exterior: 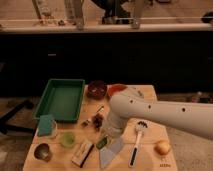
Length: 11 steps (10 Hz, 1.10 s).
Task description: Place pepper in metal cup
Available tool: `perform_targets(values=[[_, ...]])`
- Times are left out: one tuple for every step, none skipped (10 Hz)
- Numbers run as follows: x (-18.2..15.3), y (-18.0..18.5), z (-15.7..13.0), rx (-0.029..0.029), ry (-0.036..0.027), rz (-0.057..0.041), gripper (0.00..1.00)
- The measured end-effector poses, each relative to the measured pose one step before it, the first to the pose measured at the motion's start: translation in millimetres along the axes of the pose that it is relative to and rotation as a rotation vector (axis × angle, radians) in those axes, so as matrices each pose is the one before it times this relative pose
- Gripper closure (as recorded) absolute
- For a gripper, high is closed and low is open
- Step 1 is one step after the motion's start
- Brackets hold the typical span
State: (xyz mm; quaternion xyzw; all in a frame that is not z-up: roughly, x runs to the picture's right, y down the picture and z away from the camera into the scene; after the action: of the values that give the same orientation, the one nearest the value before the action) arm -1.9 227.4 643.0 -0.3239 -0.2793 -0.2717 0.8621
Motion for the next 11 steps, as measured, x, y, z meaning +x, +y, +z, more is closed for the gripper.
perform_targets(values=[[-9.37,1.16,3.12,-0.01569,-0.01102,-0.02467,1.0],[-18.2,0.47,5.26,-0.01632,-0.01626,-0.03194,1.0],[-15.42,-0.62,3.78,-0.01058,-0.01363,-0.02674,1.0],[-22.8,-2.04,2.49,-0.00982,-0.01933,-0.03526,1.0],[-10.29,-1.8,-0.88,-0.00009,-0.0145,-0.01852,1.0],[-6.75,-0.98,-2.41,0.0001,-0.02231,-0.0204,1.0],[-9.84,-0.15,-2.84,-0.00103,-0.06128,-0.0282,1.0],[-8.03,-0.31,-0.35,-0.00044,-0.09247,-0.02039,1.0],[-8.53,-2.83,2.92,-0.00331,-0.08818,-0.01998,1.0],[-6.61,-4.77,4.79,-0.00186,-0.05853,-0.0104,1.0],[-9.28,-8.34,9.43,-0.00495,-0.06183,-0.00885,1.0]])
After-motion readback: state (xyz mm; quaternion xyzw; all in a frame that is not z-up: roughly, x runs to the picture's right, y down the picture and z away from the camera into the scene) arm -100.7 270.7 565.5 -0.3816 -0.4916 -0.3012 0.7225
